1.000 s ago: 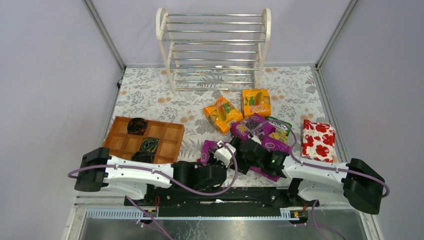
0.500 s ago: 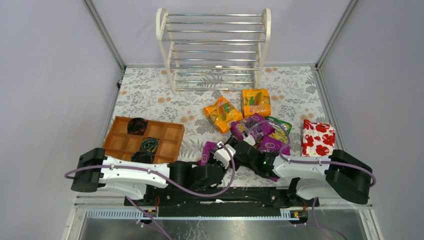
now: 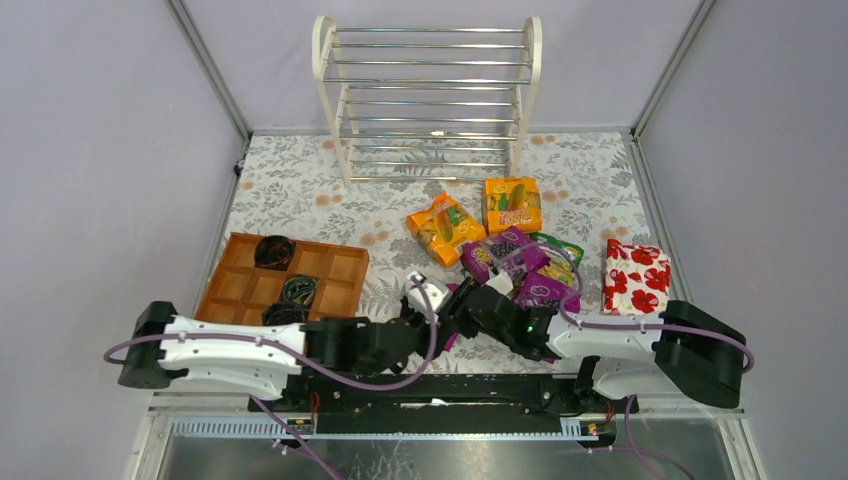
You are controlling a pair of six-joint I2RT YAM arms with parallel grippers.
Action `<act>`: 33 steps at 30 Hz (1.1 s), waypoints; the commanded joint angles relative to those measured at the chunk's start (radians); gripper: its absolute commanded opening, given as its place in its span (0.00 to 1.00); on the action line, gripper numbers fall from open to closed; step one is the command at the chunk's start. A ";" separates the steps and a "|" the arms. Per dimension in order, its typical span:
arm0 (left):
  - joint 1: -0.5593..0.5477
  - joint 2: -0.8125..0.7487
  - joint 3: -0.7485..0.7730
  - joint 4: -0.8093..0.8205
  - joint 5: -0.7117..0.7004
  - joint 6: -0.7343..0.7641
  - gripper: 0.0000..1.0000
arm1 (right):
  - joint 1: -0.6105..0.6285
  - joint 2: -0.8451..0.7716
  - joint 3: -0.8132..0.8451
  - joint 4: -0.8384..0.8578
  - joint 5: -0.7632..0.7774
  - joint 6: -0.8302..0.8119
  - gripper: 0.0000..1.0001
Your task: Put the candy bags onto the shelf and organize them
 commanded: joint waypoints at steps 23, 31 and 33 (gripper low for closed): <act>-0.004 -0.491 0.194 -0.080 -0.417 0.324 0.78 | -0.308 0.009 0.687 -0.112 0.127 -0.190 0.46; -0.004 -0.569 0.026 -0.018 -0.573 0.399 0.83 | -0.386 0.232 1.082 -0.028 0.145 -0.320 0.46; -0.004 -0.583 -0.002 -0.020 -0.583 0.393 0.87 | -0.396 0.315 1.185 0.009 0.138 -0.335 0.46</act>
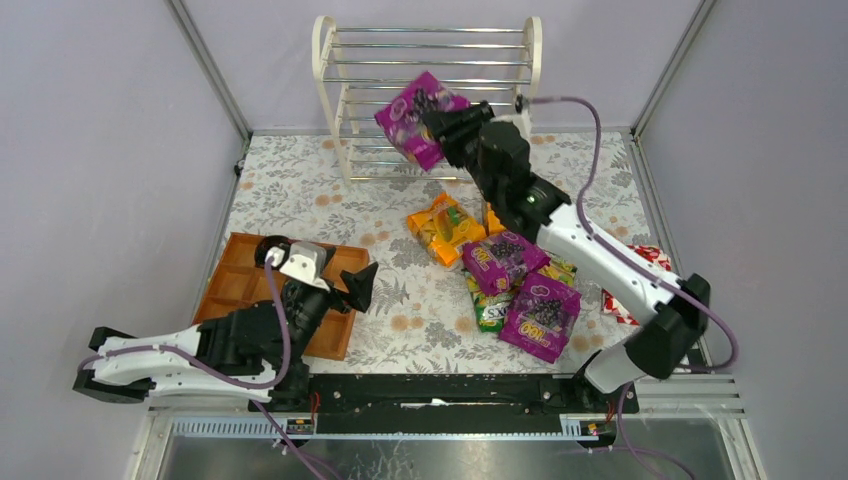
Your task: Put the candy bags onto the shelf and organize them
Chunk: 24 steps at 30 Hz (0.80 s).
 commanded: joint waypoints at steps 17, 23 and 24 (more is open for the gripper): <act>0.056 0.064 -0.113 0.094 -0.079 0.080 0.92 | -0.155 0.523 0.705 0.392 0.391 -0.108 0.46; 0.166 0.108 -0.108 0.098 0.051 0.056 0.92 | -0.207 0.513 0.678 0.363 0.395 -0.051 0.47; 0.179 0.117 -0.106 0.097 0.072 0.050 0.92 | -0.214 0.513 0.678 0.358 0.392 -0.043 0.47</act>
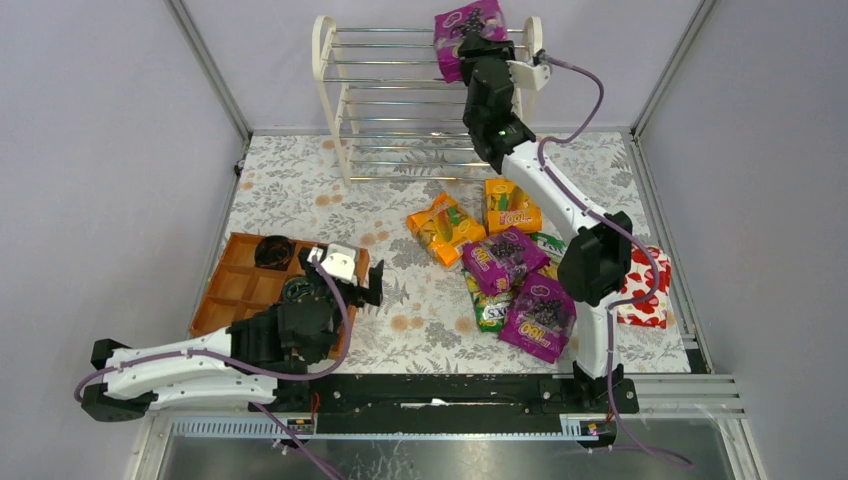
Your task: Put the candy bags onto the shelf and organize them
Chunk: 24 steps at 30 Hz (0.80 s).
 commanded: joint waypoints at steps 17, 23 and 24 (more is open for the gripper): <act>0.122 0.076 0.024 0.035 0.186 -0.032 0.92 | -0.110 0.043 0.248 -0.138 -0.014 0.229 0.55; 0.127 0.069 0.026 0.032 0.190 -0.036 0.92 | -0.115 0.063 0.277 -0.196 -0.038 0.243 0.58; 0.126 0.069 0.027 0.030 0.192 -0.037 0.92 | -0.116 0.064 0.277 -0.198 -0.042 0.244 0.58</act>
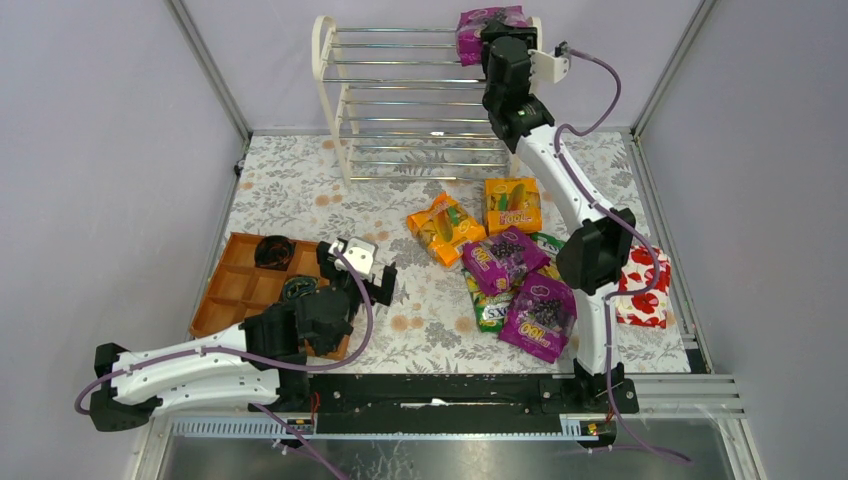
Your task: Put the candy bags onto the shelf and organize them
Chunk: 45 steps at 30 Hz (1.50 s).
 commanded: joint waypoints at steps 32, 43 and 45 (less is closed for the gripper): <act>0.014 -0.026 0.039 0.024 0.061 -0.024 0.95 | -0.018 -0.626 -0.710 0.056 -0.443 -0.639 1.00; 0.089 0.039 0.066 0.026 0.145 -0.056 0.99 | -0.024 -0.648 -0.995 -0.045 -0.617 -0.980 1.00; 0.116 0.052 0.078 0.024 0.165 -0.069 0.99 | -0.027 -0.607 -1.035 0.077 -0.650 -0.976 1.00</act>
